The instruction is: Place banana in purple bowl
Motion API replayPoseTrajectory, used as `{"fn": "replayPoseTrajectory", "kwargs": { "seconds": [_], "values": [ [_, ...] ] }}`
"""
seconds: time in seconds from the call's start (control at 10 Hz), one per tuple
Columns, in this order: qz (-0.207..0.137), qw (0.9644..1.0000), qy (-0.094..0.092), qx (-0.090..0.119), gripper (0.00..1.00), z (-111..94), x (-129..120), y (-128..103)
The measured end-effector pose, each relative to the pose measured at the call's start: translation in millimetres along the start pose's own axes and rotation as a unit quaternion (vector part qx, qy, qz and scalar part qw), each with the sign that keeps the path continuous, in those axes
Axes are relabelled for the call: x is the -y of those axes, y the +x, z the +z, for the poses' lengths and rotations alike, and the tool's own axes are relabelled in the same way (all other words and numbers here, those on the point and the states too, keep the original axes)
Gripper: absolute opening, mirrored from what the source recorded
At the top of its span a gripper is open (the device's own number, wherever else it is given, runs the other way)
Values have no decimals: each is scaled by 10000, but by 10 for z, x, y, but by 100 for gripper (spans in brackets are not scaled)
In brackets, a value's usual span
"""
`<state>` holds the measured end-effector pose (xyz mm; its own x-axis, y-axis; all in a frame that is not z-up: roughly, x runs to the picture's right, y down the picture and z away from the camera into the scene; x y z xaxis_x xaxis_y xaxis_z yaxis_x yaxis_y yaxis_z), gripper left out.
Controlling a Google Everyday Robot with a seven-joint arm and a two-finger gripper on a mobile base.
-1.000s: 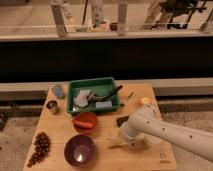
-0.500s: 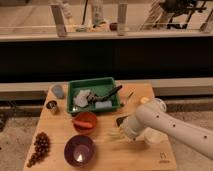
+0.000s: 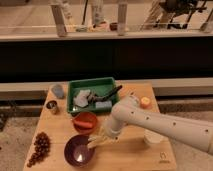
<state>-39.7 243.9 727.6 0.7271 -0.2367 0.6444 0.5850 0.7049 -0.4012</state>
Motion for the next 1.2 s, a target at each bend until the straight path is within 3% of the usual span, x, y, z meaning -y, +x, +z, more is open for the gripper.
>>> {"fn": "replayPoseTrajectory", "kwargs": {
  "seconds": [0.2,0.3,0.4,0.5,0.7,0.9,1.2],
  "values": [
    [-690,9975,-159,20,0,125,162,-451],
    [-1072,9939,-251,28,0,185,248,-704],
    [-1484,9881,-408,35,4,267,311,-955],
    [-1727,9834,-558,34,11,333,324,-1085],
    [-1905,9783,-816,47,31,455,346,-1217],
    [-1840,9790,-880,38,48,479,318,-1188],
    [-1417,9875,-692,-14,77,347,254,-862]
  ]
}}
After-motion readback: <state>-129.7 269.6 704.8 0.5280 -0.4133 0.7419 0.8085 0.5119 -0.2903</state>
